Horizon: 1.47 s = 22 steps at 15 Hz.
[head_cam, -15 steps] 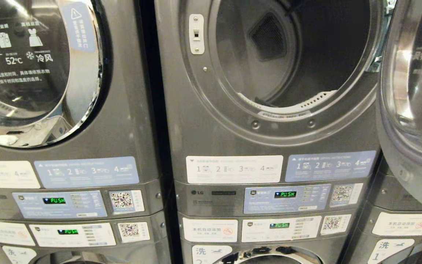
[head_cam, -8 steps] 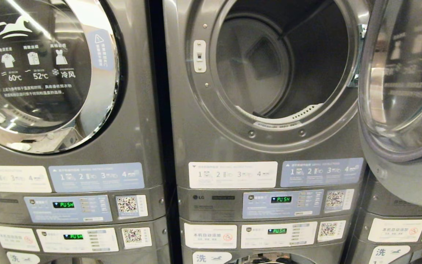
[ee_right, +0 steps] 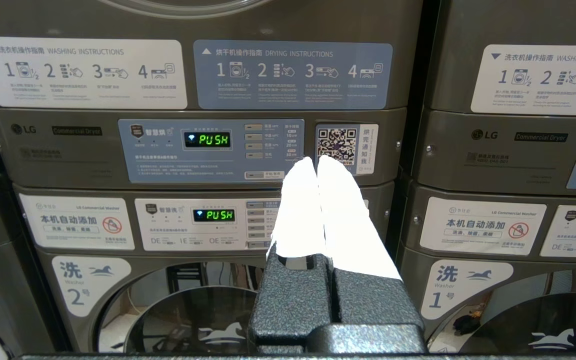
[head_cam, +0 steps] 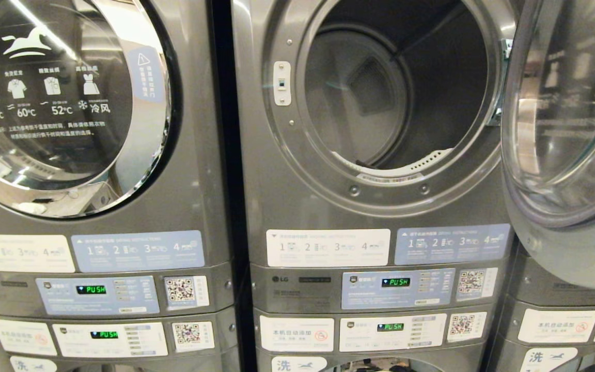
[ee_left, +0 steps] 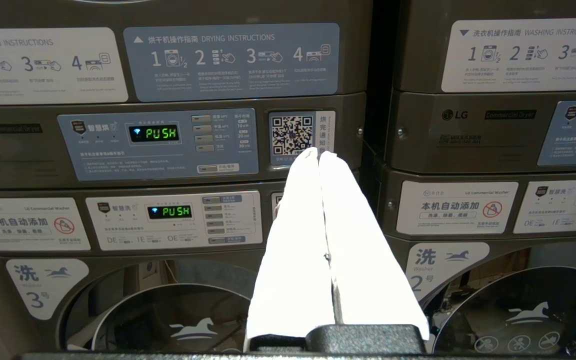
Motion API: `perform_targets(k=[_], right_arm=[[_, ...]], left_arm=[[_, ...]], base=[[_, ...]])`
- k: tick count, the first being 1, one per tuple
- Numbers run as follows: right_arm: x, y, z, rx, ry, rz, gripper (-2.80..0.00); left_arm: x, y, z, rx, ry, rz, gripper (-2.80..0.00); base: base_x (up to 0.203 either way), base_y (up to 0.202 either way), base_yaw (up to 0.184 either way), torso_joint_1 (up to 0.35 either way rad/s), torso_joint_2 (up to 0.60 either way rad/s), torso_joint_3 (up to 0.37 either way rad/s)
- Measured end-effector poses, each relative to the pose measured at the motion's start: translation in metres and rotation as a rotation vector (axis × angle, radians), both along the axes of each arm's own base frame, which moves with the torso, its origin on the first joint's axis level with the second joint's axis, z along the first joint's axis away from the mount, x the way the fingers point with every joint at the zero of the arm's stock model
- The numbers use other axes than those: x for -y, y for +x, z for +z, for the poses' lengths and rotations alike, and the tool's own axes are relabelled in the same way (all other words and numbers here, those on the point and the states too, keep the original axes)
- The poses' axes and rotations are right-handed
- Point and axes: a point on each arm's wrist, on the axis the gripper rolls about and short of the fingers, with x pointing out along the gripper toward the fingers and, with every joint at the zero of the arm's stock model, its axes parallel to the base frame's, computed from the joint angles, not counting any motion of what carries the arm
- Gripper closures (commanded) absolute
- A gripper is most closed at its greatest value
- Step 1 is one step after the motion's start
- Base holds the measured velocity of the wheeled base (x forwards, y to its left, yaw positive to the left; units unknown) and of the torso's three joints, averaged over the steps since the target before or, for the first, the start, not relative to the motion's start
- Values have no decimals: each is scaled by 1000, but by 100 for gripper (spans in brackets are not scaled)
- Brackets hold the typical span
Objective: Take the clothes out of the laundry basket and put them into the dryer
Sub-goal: Open the dryer
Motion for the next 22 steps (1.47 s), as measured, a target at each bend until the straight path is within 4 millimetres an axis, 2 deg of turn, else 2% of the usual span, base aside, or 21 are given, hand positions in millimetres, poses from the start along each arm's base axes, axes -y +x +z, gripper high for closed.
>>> perform_targets(k=[19, 22], right_arm=[[0, 0, 0, 0, 3, 0, 0], [0, 0, 0, 0, 3, 0, 0]], left_arm=[[0, 0, 0, 0, 12, -3, 0], [0, 0, 0, 1, 11, -2, 0]], base=[[0, 0, 0, 0, 0, 0], [-2, -129, -1, 3, 0, 1]])
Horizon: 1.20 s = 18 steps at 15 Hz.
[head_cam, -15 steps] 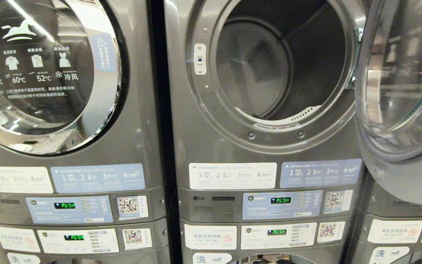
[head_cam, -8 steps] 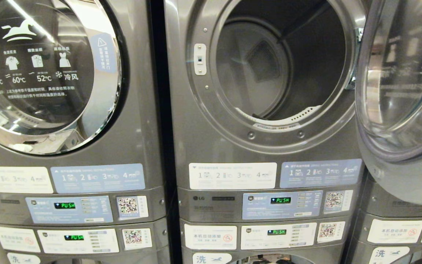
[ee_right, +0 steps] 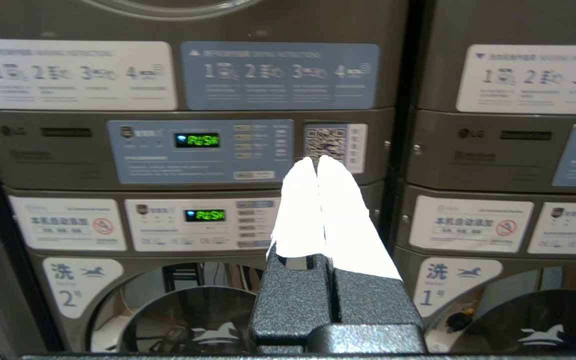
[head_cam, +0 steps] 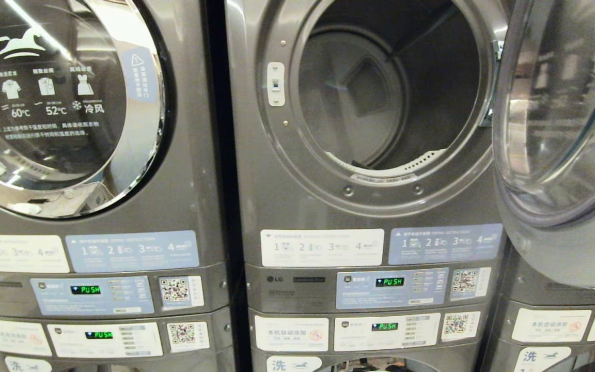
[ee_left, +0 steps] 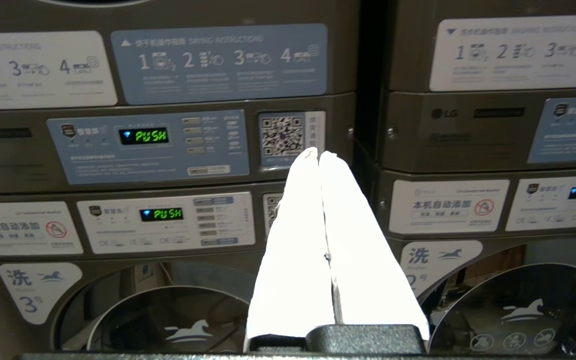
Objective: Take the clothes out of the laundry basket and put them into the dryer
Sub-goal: Open the dryer
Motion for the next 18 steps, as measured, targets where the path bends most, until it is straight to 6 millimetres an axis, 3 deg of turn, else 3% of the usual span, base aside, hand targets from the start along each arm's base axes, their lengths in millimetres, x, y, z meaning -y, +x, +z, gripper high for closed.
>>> perform_targets(k=[18], right_arm=[[0, 0, 0, 0, 0, 0, 0]], left_arm=[[0, 0, 0, 0, -7, 1, 0]], base=[[0, -193, 2, 4, 2, 2]])
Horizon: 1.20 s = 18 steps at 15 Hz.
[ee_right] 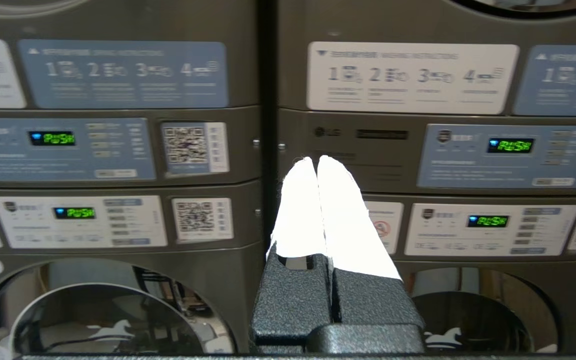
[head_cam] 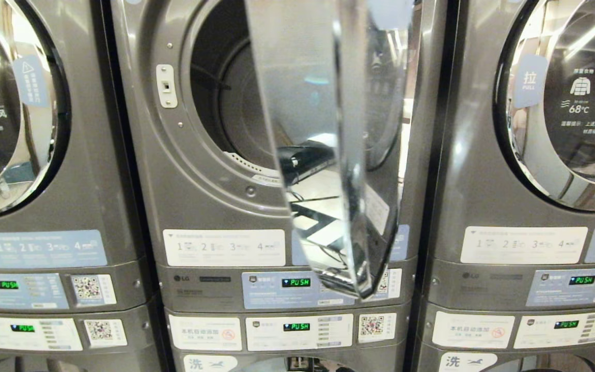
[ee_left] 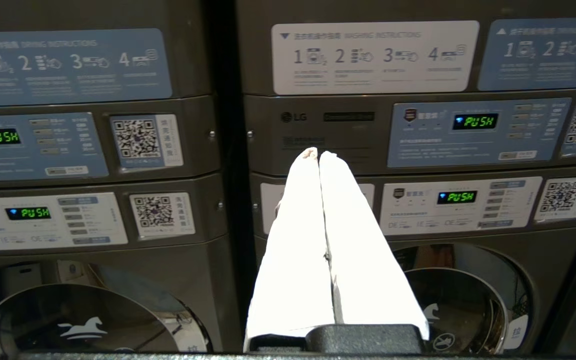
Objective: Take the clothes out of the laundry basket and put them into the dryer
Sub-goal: Open the dryer
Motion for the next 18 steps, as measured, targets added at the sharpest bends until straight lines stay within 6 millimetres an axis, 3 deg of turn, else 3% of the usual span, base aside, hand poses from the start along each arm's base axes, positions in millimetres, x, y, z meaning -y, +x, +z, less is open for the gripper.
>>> perform_targets(k=[18], right_arm=[[0, 0, 0, 0, 0, 0, 0]], left_arm=[[0, 0, 0, 3, -20, 2, 0]], base=[[0, -6, 0, 0, 0, 0]])
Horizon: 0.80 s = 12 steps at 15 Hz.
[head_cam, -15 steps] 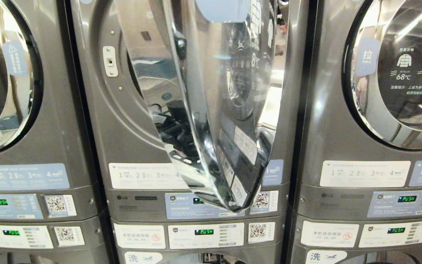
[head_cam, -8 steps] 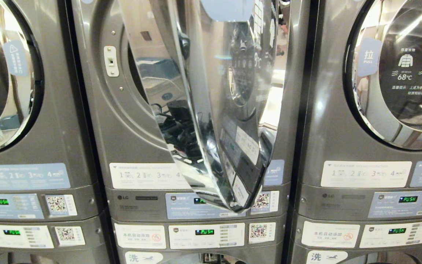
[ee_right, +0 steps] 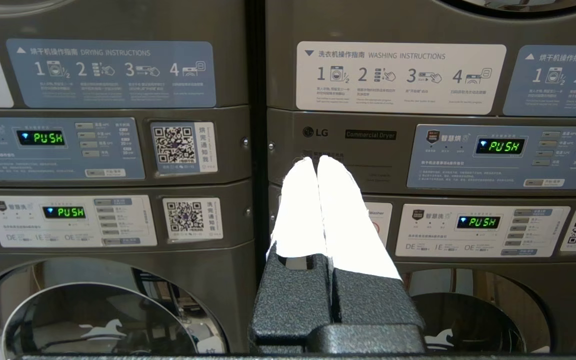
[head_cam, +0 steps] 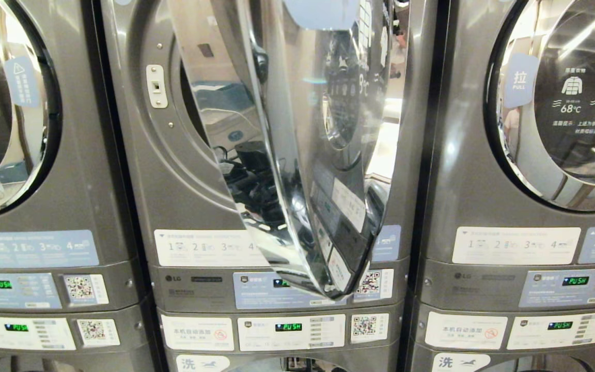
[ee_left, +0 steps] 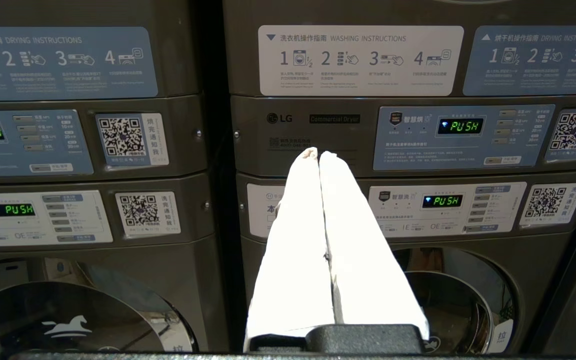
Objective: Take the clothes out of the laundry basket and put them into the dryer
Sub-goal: Open the dryer
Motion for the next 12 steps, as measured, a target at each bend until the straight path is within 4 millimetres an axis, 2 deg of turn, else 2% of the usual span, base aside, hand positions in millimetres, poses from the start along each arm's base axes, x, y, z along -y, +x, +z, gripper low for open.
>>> perform_targets(k=[4, 12], right_arm=[[0, 0, 0, 0, 0, 0, 0], [0, 0, 0, 0, 0, 0, 0]], left_arm=[[0, 0, 0, 1, -4, 0, 0], [0, 0, 0, 1, -5, -1, 0]], base=[[-32, 0, 0, 5, 2, 1], [-189, 0, 2, -2, 3, 2]])
